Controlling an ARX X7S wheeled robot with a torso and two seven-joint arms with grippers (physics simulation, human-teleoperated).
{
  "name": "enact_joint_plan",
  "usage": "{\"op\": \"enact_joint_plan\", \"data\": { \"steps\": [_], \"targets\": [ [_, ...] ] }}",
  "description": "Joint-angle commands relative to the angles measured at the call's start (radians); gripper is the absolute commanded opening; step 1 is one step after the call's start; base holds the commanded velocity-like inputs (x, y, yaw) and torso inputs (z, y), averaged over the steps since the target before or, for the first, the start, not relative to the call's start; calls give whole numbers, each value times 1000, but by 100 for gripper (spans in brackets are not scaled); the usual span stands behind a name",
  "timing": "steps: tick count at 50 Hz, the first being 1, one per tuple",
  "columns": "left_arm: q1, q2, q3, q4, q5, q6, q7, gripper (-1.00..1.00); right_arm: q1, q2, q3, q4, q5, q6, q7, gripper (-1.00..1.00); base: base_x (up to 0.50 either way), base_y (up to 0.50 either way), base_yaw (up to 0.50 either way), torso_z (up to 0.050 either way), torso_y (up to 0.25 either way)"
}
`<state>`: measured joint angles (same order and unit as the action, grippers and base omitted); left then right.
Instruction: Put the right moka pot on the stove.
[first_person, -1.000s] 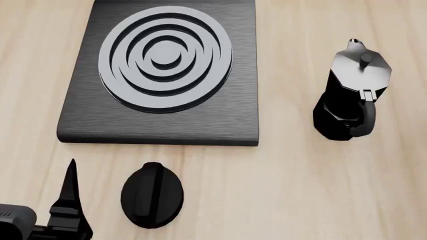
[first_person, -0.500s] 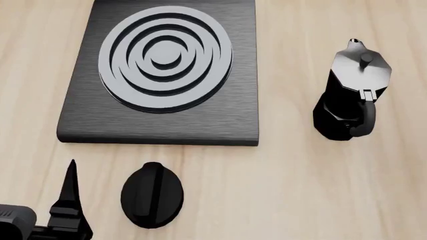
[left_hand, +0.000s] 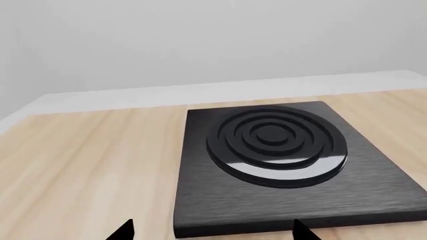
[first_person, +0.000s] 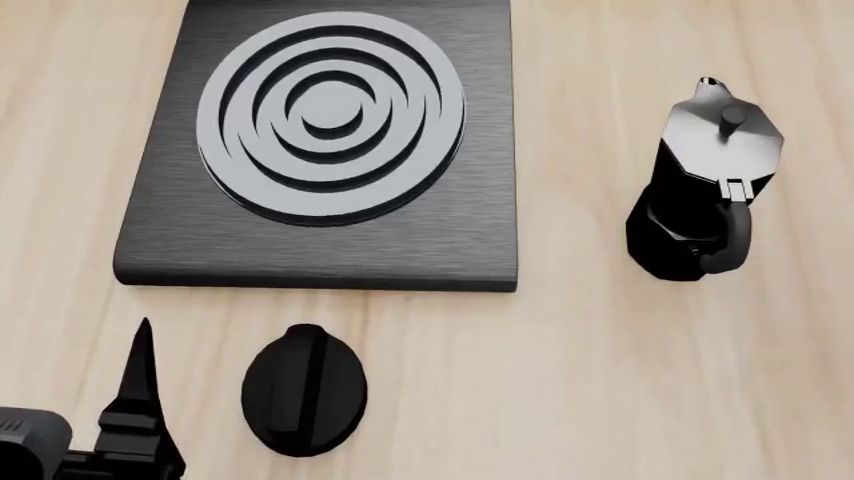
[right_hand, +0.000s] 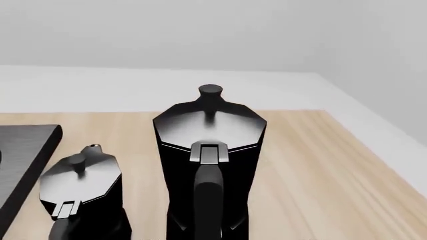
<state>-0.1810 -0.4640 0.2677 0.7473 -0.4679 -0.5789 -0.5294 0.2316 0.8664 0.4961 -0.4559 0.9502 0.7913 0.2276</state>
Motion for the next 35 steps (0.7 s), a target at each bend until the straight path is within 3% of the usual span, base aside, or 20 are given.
{"op": "enact_joint_plan", "data": {
  "steps": [1,35],
  "targets": [
    [0,-1,0,-1,-3,2,-3,100,-85,-12,120,-141,30,36,35,-100,0,0,0,0,0],
    [0,-10,4,9,-11,5,-9,100,-310,-61,391,-408,216,157,89,-100,0,0,0,0,1]
  ]
}}
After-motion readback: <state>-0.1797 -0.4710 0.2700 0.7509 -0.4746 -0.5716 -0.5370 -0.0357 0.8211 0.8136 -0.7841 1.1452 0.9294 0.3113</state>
